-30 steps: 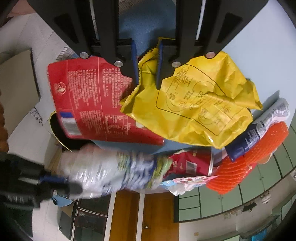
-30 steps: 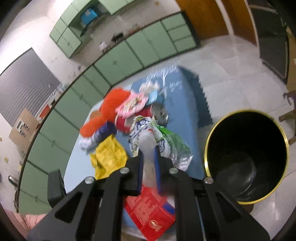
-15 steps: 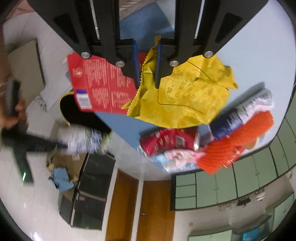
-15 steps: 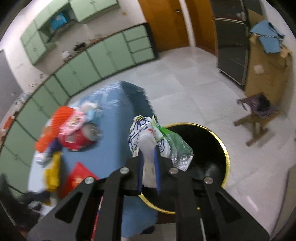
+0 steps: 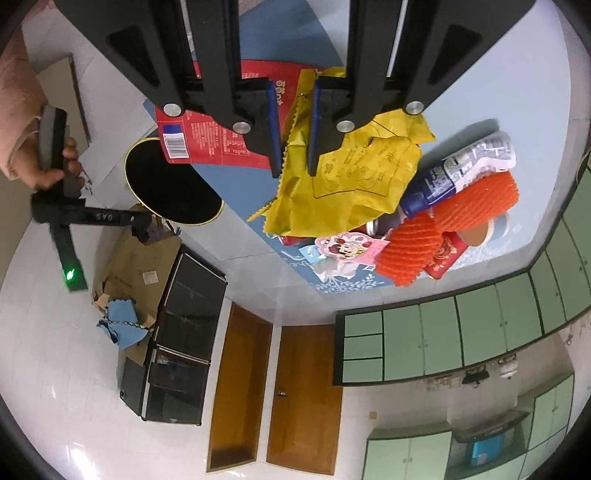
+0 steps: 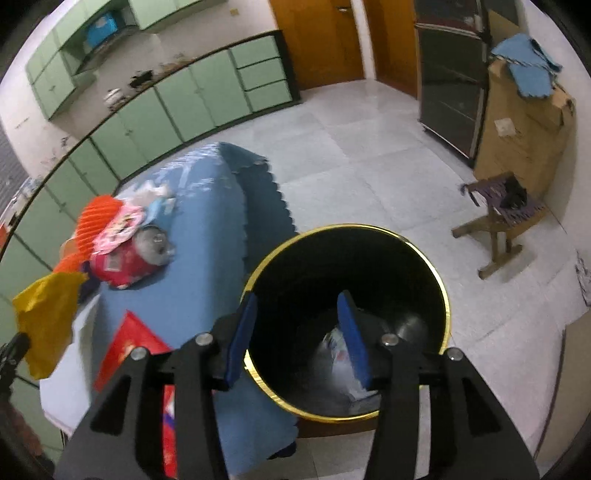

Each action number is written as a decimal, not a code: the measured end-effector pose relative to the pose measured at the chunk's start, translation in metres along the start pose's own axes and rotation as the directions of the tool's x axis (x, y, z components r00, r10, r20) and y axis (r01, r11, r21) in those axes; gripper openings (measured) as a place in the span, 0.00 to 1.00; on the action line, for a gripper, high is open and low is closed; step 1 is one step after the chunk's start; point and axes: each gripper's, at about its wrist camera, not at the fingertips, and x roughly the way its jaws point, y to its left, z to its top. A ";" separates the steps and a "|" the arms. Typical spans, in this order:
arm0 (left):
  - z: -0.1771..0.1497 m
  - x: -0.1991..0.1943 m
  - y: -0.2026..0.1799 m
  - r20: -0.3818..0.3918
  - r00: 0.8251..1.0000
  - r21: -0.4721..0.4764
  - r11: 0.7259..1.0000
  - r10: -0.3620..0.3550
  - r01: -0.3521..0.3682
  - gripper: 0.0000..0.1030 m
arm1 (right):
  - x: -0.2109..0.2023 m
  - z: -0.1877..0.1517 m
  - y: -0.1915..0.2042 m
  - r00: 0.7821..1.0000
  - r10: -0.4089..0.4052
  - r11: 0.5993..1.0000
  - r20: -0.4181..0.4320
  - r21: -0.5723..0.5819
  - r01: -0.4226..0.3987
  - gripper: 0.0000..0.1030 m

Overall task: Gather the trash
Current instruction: 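Carry the yellow bag over the bin and open the left tool, then grasp the red flat packet on the table with the right tool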

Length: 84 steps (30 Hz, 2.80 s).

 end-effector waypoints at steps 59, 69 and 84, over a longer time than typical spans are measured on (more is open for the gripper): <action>0.068 0.145 -0.117 -0.156 0.884 -0.053 0.897 -0.441 0.438 0.62 | -0.057 -0.024 -0.078 0.989 -0.135 0.985 0.065 0.121 0.126 0.47; 0.019 0.079 0.001 -0.125 0.992 0.001 1.000 -0.014 0.014 0.69 | -0.039 -0.050 -0.001 0.994 0.110 0.994 -0.002 0.024 -0.110 0.69; -0.032 0.049 0.068 -0.156 0.974 -0.066 0.983 0.162 -0.174 0.73 | 0.025 -0.079 0.056 0.948 0.259 0.966 -0.184 0.024 -0.259 0.43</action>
